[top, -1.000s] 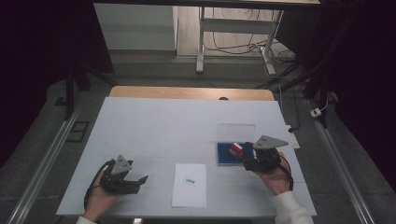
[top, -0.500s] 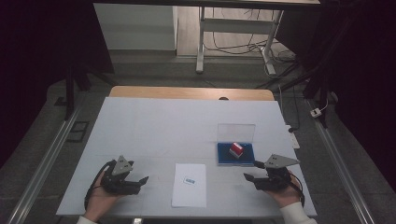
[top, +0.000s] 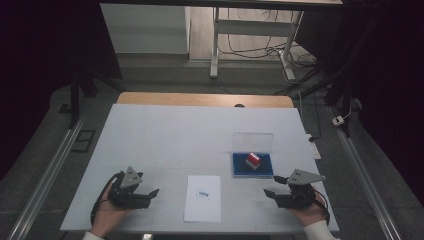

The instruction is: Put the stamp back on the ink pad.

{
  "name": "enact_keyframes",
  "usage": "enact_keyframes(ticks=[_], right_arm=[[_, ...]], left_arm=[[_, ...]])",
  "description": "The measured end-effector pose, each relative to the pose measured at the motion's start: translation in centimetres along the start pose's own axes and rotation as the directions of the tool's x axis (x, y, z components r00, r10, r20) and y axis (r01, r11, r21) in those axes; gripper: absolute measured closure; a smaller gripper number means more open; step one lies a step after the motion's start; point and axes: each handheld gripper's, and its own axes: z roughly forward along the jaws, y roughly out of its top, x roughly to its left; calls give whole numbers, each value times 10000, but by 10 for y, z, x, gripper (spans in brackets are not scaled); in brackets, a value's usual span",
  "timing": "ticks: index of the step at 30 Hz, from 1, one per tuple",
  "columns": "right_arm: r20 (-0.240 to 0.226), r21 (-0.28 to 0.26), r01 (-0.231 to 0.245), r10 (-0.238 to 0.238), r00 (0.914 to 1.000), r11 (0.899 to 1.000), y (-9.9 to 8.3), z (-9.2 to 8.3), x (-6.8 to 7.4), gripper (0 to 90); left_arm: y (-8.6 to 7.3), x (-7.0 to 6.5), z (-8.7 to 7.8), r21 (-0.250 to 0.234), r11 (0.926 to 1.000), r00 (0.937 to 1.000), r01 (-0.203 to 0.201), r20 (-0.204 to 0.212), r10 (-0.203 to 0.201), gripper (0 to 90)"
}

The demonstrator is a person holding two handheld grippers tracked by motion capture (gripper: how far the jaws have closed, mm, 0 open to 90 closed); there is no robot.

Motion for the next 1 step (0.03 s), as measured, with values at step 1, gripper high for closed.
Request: enact_keyframes(ticks=[1], right_arm=[[-7, -21, 21, -21, 10000, 10000, 0, 0, 0, 351]], left_arm=[[0, 0, 0, -1, 10000, 10000, -4, 2, 4, 195]])
